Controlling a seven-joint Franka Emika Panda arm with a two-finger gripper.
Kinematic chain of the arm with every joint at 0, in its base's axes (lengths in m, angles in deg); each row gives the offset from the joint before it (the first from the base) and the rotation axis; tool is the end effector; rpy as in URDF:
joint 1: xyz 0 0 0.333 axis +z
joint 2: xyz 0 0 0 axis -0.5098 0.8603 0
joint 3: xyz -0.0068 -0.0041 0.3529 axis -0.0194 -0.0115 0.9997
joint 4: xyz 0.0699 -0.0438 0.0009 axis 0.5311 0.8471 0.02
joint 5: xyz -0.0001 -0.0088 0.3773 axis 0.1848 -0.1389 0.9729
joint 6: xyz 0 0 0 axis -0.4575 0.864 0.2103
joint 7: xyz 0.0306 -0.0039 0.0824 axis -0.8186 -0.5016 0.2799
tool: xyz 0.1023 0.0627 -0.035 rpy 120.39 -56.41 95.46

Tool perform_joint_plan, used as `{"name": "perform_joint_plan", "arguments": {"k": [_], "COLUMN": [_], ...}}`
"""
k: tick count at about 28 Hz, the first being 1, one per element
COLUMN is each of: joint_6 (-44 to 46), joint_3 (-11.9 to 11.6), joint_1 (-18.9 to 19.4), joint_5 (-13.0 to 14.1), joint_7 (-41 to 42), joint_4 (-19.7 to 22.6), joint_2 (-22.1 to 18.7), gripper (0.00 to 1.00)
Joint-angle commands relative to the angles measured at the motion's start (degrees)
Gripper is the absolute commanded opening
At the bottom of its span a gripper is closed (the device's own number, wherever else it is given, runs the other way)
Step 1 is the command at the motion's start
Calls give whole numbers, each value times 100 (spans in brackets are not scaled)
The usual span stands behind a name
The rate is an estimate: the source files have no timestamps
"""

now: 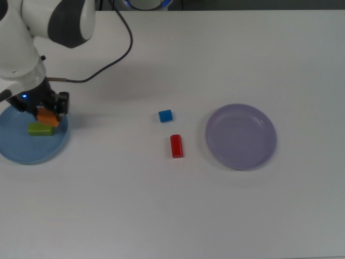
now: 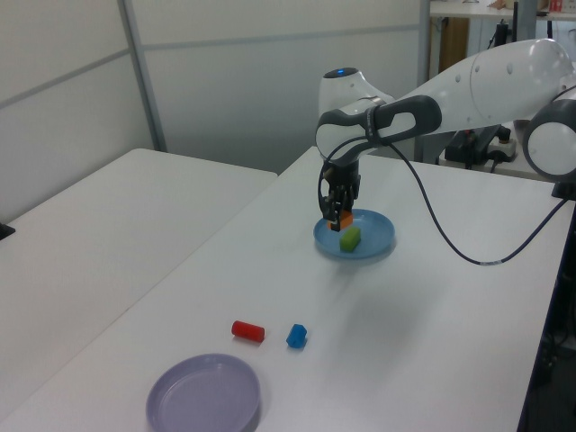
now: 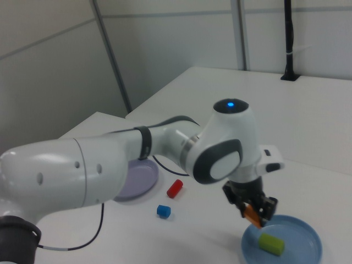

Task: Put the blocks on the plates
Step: 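Carry the orange block onto the light blue plate and release it, then move the gripper over the red cylinder and grasp it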

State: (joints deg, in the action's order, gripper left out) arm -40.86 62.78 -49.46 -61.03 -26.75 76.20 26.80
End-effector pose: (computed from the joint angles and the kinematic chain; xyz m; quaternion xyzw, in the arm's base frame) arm 0.6542 -0.2231 0.4131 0.9990 -0.0244 0.0341 0.0151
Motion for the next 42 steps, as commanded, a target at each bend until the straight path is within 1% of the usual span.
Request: {"name": "perform_joint_plan", "arguments": {"k": [1, 5, 9, 11, 13, 14, 15, 16, 19, 20, 21, 26, 29, 32, 33, 35, 38, 42], "joint_6": [-984, -1670, -1715, -1707, -1698, -1698, -1689, -1689, -1689, -1680, -1663, -1593, -1286, -1092, -1013, -925, -828, -802], "joint_3": [-13, -13, -13, -21, -83, -118, -136, -136, -136, -136, -136, -127, -74, -74, -74, -66, -65, -65], "joint_1": [-26, -61, -61, -70, -70, -61, -61, -61, -52, -52, -52, 53, 351, 650, 834, 1002, 1282, 1529], "joint_5": [4, 4, -39, -40, -48, -48, -57, -57, -57, -57, -57, -48, -22, -22, -22, -31, 4, 22], "joint_7": [11, -33, 11, 29, 37, 38, 72, 99, 125, 125, 125, 73, -129, -559, -847, -1060, -1262, -1395], "joint_4": [-161, -152, -143, -143, -126, -125, -108, -90, -29, -29, -29, -20, -29, -55, -64, -64, -73, -64], "joint_2": [402, 613, 631, 631, 622, 622, 622, 622, 622, 622, 614, 587, 429, 359, 298, 271, 253, 227], "gripper": [46, 47, 47, 50, 54, 58, 66, 71, 89, 98, 100, 100, 100, 100, 100, 100, 100, 100]}}
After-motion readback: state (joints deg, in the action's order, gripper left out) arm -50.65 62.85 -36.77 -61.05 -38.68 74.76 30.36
